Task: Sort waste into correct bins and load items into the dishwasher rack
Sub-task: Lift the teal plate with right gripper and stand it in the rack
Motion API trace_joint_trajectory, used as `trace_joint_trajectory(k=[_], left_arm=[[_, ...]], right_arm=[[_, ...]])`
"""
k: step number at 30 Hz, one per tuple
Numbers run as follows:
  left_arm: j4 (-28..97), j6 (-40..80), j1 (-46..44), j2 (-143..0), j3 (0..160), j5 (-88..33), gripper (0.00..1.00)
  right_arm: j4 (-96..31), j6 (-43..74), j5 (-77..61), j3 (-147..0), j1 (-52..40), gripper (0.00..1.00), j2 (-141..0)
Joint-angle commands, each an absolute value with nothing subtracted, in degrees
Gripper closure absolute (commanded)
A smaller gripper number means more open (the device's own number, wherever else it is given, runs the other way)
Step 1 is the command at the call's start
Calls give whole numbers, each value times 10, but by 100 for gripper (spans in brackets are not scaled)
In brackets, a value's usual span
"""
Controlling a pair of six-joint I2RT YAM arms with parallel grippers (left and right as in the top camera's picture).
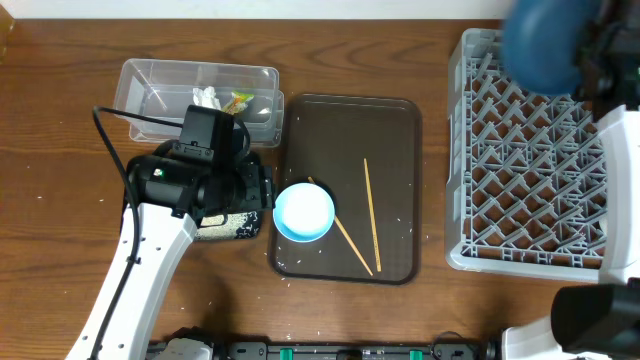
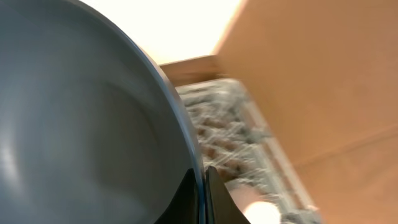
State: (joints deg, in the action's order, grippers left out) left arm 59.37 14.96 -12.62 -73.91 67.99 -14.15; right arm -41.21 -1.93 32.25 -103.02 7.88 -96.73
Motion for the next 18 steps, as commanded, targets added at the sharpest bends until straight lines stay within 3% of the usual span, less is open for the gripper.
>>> trace_joint_trajectory(k=[1,9,18], left_arm=[[594,146,-124,-742,676,-134,24],[594,147,-124,-742,676,-134,24],[593,147,-124,-742,676,-134,24]], right_arm=[[-381,-50,406,-1033,121,99,-968],[-263,-151,540,-1033,176,99,-1004],[-82,-345,630,-1033,190,99,-1089]])
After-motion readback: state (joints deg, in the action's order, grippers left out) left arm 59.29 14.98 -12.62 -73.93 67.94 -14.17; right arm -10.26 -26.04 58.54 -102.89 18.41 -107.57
